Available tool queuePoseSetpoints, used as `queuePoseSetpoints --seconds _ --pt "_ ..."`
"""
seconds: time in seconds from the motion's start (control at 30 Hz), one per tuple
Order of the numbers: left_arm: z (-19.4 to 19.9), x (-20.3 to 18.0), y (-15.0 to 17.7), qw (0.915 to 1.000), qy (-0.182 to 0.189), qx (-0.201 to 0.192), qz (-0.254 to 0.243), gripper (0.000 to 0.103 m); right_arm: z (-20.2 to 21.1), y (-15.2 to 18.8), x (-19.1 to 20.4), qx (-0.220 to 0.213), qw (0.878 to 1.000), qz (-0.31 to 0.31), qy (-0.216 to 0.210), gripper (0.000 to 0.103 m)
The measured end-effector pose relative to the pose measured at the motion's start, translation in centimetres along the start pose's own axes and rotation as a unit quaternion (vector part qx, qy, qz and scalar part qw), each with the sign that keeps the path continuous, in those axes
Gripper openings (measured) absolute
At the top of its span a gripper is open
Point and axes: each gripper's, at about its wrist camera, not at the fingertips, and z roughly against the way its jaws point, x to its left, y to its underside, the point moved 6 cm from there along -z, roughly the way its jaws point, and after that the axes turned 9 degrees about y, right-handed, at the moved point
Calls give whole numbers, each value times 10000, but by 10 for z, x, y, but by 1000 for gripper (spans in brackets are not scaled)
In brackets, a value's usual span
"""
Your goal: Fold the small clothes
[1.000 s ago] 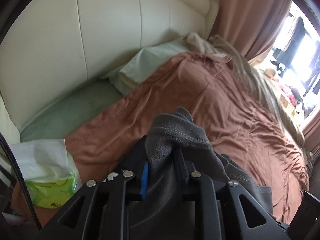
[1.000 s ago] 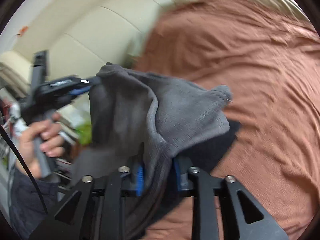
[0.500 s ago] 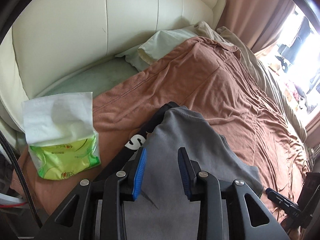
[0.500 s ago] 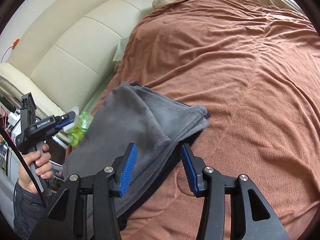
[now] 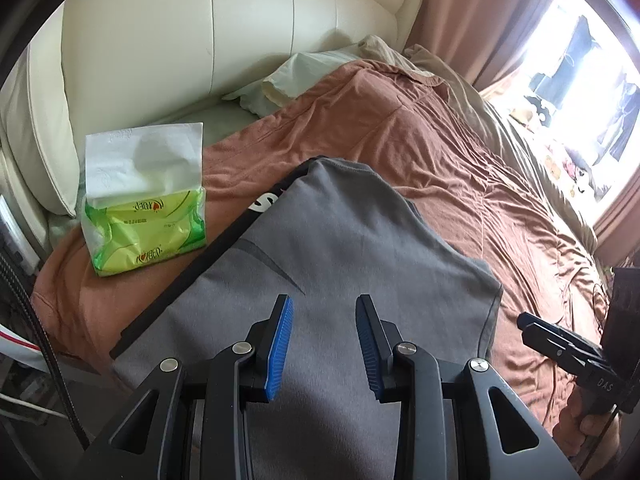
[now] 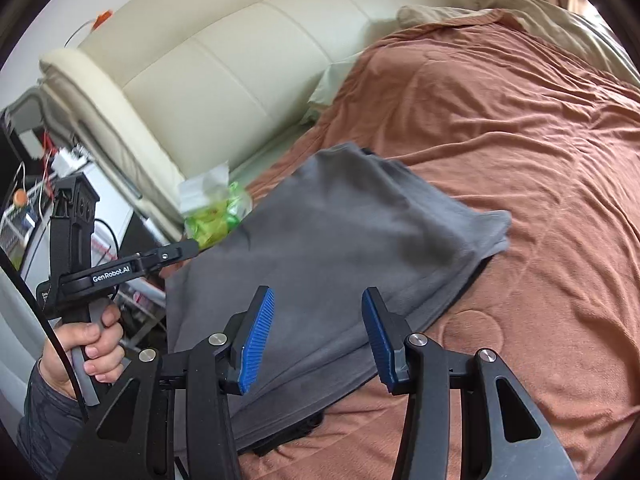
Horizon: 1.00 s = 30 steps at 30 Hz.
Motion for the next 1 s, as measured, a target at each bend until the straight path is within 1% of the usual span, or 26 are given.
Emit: queuePoseSetpoints --seconds 0.1,0.17,0.23,0.27,0.33,0.4,0.43,0.5,0.6,0.73,0.8,0.83,0.93,1.0 --pt "-4 -1 16 9998 118 147 8 34 -4 9 19 102 9996 231 -98 42" --pt "-4 -1 27 9997 154 167 2 32 -11 13 30 170 9990 409 -117 42" --pt "-6 -1 37 9995 229 205 2 24 -18 18 42 241 9979 593 -141 42" --pt "-6 -1 42 9993 275 238 14 23 -21 21 47 273 9971 691 -157 41" --pt "-7 1 53 9992 294 266 6 16 -26 26 57 312 9957 857 -151 40" --pt "-5 2 63 9992 293 260 48 15 -33 33 60 399 9948 922 -159 38" --pt "-3 2 67 9991 356 236 81 15 -35 38 60 433 9945 937 -146 37" --pt "0 0 75 9987 456 238 69 15 -36 44 60 454 9944 944 -97 37" --pt "1 -5 87 9976 595 348 -29 13 -34 52 60 412 9952 885 -56 37" --pt "2 -9 101 9972 599 436 -91 13 -32 64 58 387 9962 781 58 37" --pt "3 -11 108 9967 640 489 -30 13 -32 73 54 466 9965 681 100 33" --pt "3 -11 113 9966 649 505 -8 13 -34 78 51 559 9966 592 100 33" --pt "6 -15 122 9966 623 536 45 13 -29 87 48 588 9972 456 60 33" --pt "9 -20 127 9966 633 528 82 13 -27 90 48 657 9969 421 14 31"
